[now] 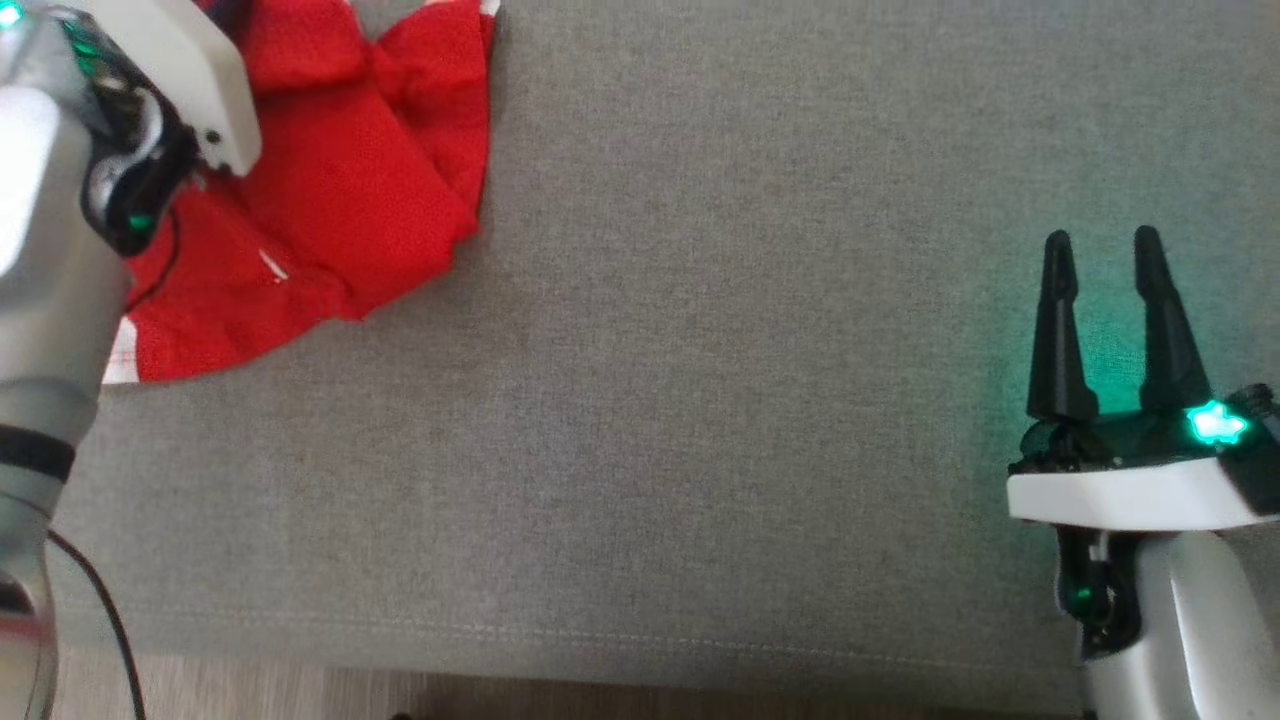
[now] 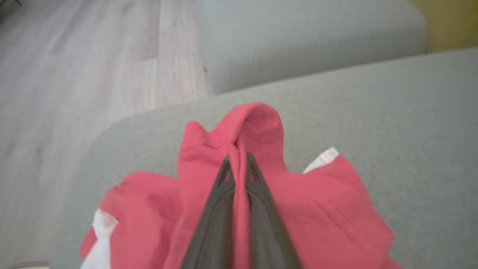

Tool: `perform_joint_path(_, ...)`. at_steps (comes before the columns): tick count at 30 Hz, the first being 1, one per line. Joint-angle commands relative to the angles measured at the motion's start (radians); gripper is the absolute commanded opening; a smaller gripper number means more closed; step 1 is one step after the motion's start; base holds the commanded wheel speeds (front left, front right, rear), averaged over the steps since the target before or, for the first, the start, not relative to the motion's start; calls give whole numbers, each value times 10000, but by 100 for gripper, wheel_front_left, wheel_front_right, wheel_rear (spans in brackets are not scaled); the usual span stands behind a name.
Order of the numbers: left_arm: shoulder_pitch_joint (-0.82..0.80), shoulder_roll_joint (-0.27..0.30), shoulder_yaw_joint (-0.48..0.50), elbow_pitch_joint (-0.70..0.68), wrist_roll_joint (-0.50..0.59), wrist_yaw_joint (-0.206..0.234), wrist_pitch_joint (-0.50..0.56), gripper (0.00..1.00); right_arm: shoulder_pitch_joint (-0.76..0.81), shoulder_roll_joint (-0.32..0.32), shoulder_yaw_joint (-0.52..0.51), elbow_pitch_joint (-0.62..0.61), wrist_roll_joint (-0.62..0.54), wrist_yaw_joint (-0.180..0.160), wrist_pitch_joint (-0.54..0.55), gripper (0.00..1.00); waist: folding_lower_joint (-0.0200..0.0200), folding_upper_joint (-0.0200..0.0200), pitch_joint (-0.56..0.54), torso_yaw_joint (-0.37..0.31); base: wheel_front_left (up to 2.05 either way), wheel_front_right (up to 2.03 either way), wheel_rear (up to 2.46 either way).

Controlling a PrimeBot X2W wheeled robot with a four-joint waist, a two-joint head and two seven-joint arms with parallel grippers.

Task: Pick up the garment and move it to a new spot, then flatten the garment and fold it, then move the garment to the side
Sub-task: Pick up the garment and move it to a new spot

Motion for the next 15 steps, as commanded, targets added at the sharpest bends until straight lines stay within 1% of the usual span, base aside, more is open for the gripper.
perform_joint_path(1, -644, 619, 426, -158, 77, 16, -397, 0, -30, -52, 325, -203, 101, -7, -94, 100, -1, 0, -334, 13, 0, 0, 0)
perform_joint_path(5, -770, 593, 709, -74, -47, 26, -1460, 0, 129, -52, 455, 64, 305, -7, -119, 100, -1, 0, -1031, 59, 0, 0, 0)
perform_joint_path(10, -869, 623, 1257, -526, -327, 210, -2616, 0, 373, -52, 607, 346, 580, -7, -135, 100, -1, 0, -1887, 120, 0, 0, 0)
perform_joint_path(12, -810, 685, 1494, -852, -438, 362, -2967, 0, 473, -52, 670, 397, 713, -7, -137, 100, -1, 0, -2215, 128, 0, 0, 0)
perform_joint_path(13, -810, 685, 1494, -852, -438, 362, -2967, 0, 473, -52, 670, 397, 713, -7, -137, 100, -1, 0, -2215, 128, 0, 0, 0)
perform_joint_path(15, -704, 758, 1702, -1265, -528, 507, -3187, 0, 571, -52, 746, 430, 841, -7, -138, 100, -1, 0, -2500, 120, 0, 0, 0)
